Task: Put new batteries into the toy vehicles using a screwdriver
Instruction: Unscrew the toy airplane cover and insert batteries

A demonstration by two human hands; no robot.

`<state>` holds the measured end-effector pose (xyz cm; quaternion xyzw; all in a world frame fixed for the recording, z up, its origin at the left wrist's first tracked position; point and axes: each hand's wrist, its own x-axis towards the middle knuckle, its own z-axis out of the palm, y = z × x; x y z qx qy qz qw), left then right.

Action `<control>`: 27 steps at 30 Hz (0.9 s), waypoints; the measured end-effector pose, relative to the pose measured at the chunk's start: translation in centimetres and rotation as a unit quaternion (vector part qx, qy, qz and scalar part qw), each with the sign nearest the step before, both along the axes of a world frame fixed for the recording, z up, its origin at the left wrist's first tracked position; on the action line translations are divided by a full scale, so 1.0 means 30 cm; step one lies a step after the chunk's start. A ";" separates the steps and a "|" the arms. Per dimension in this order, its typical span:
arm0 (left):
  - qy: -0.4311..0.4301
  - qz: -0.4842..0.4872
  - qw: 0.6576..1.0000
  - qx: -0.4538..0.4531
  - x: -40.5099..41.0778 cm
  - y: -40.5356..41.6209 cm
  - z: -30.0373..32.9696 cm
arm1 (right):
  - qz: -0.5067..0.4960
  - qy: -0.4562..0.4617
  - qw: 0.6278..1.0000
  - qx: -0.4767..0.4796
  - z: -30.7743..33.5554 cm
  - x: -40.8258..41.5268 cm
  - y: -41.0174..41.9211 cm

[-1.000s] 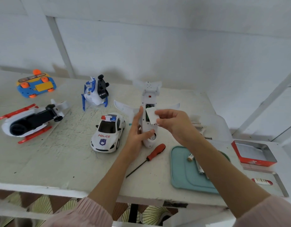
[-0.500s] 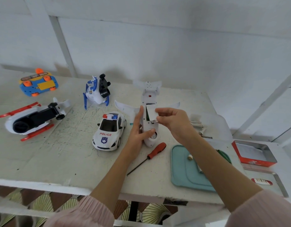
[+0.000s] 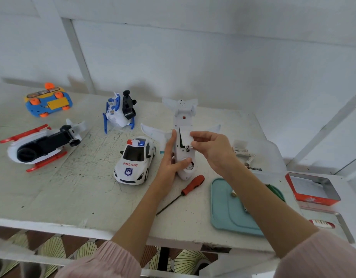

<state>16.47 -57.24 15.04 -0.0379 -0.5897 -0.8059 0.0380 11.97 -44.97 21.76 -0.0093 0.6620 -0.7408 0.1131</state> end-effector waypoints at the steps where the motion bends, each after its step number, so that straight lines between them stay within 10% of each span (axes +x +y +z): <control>1: -0.001 0.000 1.000 0.001 -0.001 -0.001 -0.001 | 0.006 0.004 1.000 0.004 0.000 -0.001 0.002; 9: -0.002 -0.004 1.000 0.009 -0.006 -0.005 -0.009 | 0.033 0.135 0.978 0.154 -0.009 -0.001 0.013; 16: -0.003 -0.011 1.000 0.025 -0.011 -0.013 -0.014 | 0.015 0.376 0.860 0.344 -0.068 0.004 -0.012; 27: -0.003 -0.015 1.000 0.009 -0.014 -0.014 -0.015 | 0.035 0.411 0.824 0.388 -0.087 -0.027 0.008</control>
